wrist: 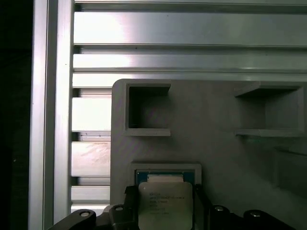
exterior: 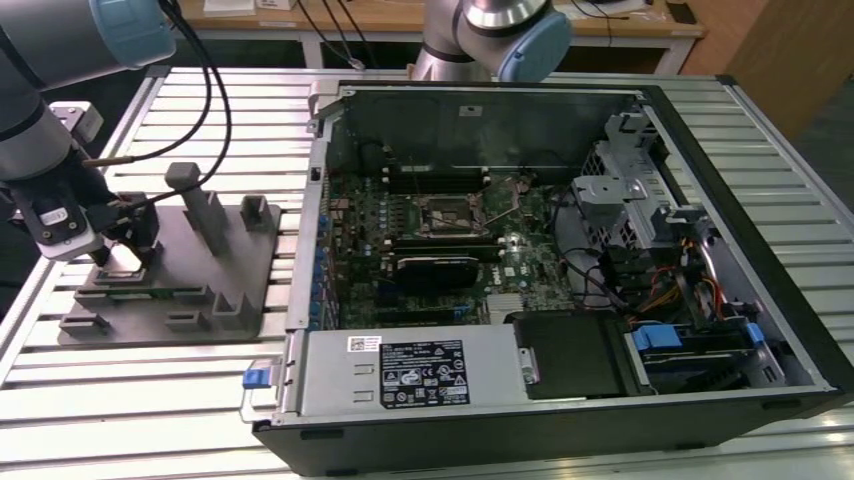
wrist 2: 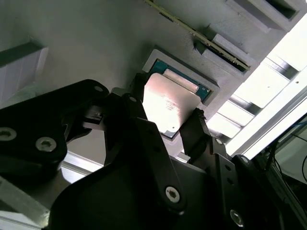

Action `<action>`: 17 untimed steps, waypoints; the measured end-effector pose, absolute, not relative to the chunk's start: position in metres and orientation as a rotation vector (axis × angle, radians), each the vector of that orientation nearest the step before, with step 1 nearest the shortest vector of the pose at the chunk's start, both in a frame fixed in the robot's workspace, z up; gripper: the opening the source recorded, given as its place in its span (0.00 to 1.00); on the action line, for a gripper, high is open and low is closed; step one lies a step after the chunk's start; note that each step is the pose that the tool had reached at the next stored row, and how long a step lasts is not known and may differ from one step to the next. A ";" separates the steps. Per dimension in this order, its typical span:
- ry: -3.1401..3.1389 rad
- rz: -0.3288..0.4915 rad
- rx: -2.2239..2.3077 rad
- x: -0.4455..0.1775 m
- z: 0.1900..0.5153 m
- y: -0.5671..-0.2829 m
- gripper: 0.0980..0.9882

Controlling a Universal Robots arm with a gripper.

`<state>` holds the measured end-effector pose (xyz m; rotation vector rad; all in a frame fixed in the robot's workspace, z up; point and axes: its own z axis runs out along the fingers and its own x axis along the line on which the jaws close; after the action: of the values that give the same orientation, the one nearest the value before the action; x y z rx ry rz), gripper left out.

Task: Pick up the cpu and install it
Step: 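Pick up the cpu and move it towards the insertion slot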

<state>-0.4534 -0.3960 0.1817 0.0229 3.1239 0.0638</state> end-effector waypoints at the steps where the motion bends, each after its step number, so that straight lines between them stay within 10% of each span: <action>1: 3.124 0.064 0.023 -0.453 0.182 -0.396 0.50; 17: 3.124 0.064 0.023 -0.453 0.204 -0.396 0.50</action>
<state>-0.4534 -0.3959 0.2038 0.0230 3.1239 0.0638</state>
